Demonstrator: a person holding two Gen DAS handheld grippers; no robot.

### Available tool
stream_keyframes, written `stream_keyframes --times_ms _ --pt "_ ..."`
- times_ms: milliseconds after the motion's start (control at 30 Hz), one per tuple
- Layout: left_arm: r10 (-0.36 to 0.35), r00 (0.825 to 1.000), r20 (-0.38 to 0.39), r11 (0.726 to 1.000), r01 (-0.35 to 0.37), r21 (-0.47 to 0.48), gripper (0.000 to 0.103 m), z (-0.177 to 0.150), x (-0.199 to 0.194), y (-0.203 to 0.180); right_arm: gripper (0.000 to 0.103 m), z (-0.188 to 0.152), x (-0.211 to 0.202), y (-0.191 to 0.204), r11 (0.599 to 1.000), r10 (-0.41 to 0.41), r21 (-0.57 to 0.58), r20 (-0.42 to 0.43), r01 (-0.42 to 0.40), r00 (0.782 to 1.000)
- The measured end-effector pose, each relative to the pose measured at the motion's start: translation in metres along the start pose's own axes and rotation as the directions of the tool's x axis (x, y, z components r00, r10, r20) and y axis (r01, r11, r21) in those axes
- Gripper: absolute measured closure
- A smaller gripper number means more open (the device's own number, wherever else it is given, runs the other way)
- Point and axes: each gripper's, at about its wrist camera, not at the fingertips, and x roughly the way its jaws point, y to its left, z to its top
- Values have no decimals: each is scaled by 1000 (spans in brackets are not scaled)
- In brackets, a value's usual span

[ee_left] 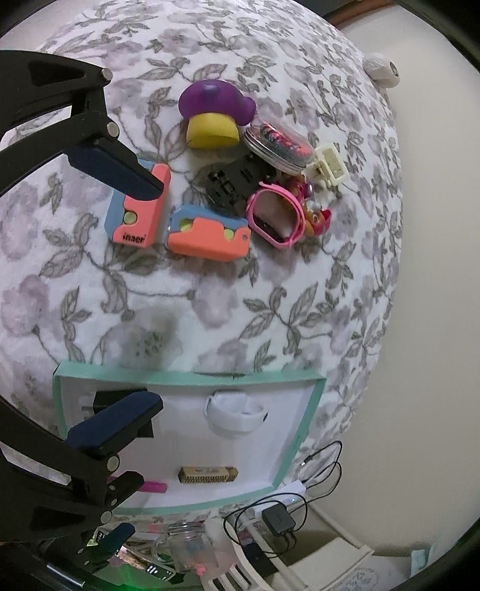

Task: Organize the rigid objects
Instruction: 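Withdraw both tools from the tray toward the remaining objects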

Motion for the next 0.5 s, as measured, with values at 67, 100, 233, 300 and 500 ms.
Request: stream_keyframes --times_ms 67,100,233,300,500 --pt "2 1000 -8 1000 -2 13 0 1 2 -1 0 -1 2 2 1000 -9 -4 -6 9 1000" --pt "-2 1000 -11 1000 2 23 0 1 4 -1 0 -1 3 3 1000 -13 -8 -6 13 1000" --pt "-3 1000 -29 999 5 42 0 1 10 0 0 -1 6 6 1000 -21 -22 -7 21 1000" --pt "-17 999 -46 1000 18 16 0 1 13 6 0 -1 6 7 999 -27 -17 -3 27 1000" --pt "-22 999 -33 1000 21 -7 0 5 7 19 0 1 3 2 998 17 54 6 -17 1000"
